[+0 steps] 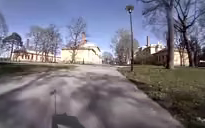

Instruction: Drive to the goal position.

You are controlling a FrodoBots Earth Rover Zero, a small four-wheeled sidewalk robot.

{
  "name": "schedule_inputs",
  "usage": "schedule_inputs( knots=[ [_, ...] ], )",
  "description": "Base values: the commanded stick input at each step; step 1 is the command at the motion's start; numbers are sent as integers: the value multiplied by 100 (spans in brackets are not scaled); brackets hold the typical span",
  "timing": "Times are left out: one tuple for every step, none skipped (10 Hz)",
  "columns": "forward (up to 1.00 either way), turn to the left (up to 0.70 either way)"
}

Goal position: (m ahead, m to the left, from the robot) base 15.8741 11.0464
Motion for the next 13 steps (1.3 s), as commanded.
schedule_inputs(
  knots=[
    [85,0],
    [85,0],
    [85,0],
    [85,0],
    [85,0],
    [85,0],
    [85,0],
    [85,0],
    [85,0],
    [85,0],
    [85,0],
    [85,0],
    [85,0]
  ],
)
